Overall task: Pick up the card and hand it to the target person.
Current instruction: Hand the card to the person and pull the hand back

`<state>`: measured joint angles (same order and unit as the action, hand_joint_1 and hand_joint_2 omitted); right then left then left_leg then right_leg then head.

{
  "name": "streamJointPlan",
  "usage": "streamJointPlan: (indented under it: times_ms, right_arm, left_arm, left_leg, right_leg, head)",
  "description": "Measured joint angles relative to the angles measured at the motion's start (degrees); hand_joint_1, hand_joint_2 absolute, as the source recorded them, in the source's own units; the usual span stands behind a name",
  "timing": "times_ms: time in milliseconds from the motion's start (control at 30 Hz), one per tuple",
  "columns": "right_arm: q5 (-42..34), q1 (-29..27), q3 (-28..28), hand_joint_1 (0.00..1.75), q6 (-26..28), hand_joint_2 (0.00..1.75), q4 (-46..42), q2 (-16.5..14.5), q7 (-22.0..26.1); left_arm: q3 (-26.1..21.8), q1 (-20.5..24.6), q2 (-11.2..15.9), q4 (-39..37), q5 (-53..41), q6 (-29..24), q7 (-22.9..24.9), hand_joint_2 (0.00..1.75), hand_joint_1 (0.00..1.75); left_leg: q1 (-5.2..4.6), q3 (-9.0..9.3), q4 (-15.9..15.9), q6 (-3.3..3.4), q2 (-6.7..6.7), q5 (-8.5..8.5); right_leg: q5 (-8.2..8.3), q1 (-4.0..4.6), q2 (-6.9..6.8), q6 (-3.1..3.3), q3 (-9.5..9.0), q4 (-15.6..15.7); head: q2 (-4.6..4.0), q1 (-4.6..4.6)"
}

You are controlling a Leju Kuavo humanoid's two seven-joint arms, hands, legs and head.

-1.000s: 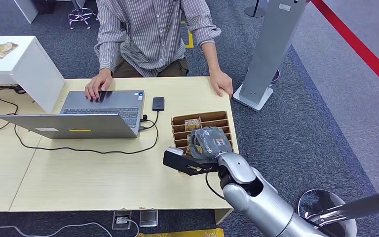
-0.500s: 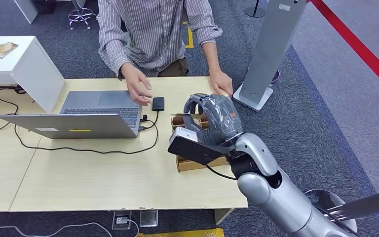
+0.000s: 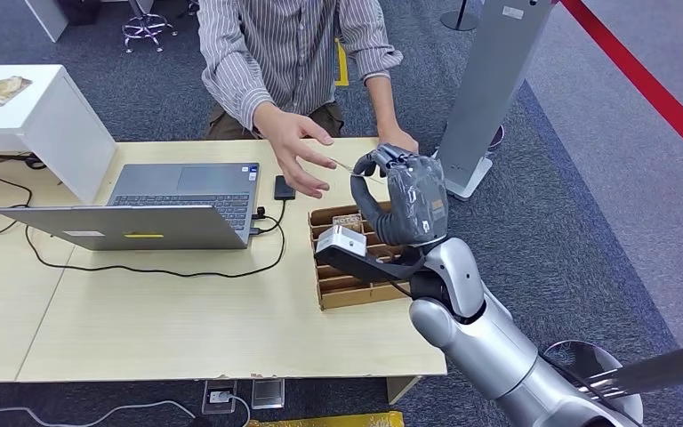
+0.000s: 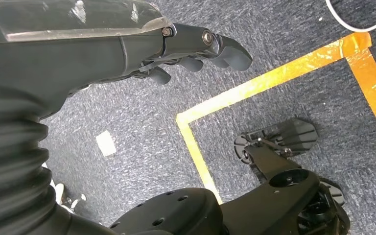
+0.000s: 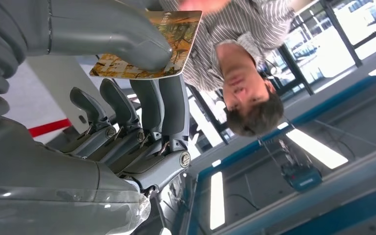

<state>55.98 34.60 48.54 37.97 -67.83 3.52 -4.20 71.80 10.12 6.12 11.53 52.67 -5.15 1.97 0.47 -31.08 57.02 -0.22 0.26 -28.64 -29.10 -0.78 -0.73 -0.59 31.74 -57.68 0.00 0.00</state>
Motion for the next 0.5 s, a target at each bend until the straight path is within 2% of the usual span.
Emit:
streamJointPlan:
  times_ms: [333,433,467,500]
  right_arm:
    - [-0.7,0.4,1.5,1.54,0.5,1.75,1.5,-0.7,-0.2]
    - [-1.3,0.5,1.7,0.38,0.9,1.75,1.7,-0.8,-0.1]
    - [-1.5,0.5,1.8,0.0,1.0,1.75,1.7,-0.8,-0.1]
    - [-1.6,0.5,1.8,0.0,1.2,1.75,1.8,-0.7,-0.1]
  left_arm:
    - [0.2,-0.6,0.4,0.1,0.0,0.3,-0.4,1.75,0.0]
    - [0.2,-0.7,0.4,0.1,-0.1,0.2,-1.1,1.75,0.0]
    - [0.1,-0.7,0.4,0.1,0.1,0.1,-1.3,1.31,0.0]
    - [-0.1,-0.8,0.4,0.1,0.3,-0.1,-1.5,0.87,0.0]
  left_leg:
    - [0.0,0.01,0.0,-0.01,0.02,-0.01]
    - [-0.01,-0.01,0.0,-0.01,0.01,-0.03]
    - [0.0,0.0,0.0,0.0,0.02,-0.02]
    - [0.0,0.0,0.0,0.0,0.02,-0.02]
  right_leg:
    - [-0.01,0.0,0.03,0.01,0.0,0.0]
    - [-0.04,-0.01,0.01,0.0,0.01,0.0]
    - [-0.02,0.0,0.03,0.01,0.01,0.0]
    - [-0.01,0.0,0.04,0.01,0.0,0.0]
  head:
    - [0.0,0.0]
    - [0.0,0.0]
    - [0.0,0.0]
    - [0.0,0.0]
